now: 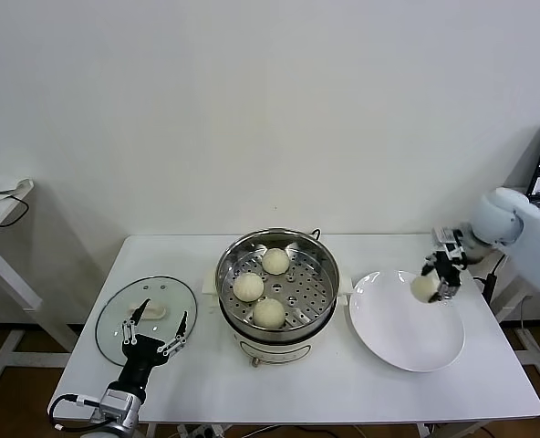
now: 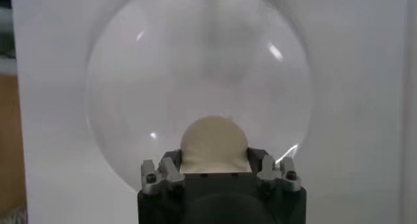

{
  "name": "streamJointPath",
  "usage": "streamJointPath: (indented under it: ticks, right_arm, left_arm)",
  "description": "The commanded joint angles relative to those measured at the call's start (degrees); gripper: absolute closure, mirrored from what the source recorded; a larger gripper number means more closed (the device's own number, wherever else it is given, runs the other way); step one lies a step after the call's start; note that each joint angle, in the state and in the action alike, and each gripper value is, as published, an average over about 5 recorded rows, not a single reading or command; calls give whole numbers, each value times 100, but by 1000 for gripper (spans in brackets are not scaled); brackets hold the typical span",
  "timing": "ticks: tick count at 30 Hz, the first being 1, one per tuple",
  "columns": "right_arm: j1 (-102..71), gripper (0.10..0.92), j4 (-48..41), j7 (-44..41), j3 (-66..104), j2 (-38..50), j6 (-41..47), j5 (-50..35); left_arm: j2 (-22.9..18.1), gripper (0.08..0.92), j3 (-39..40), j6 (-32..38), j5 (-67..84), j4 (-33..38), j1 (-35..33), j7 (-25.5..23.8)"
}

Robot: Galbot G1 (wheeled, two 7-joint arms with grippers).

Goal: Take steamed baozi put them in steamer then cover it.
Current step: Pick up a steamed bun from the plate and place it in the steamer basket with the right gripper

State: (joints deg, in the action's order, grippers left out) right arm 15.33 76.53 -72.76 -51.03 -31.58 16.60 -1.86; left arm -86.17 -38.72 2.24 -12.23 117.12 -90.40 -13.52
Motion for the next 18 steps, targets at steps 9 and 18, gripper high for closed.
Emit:
streamJointPath:
  ticks: [9, 18]
  right_arm:
    - [3914, 355, 1538, 618, -3404, -1295, 1453, -3320]
    - [3256, 355, 899, 692, -3210, -2660, 1512, -3208]
  left_arm:
    - [31, 177, -52, 24, 39, 68, 0, -35]
    - [37, 177, -139, 33, 59, 25, 16, -40]
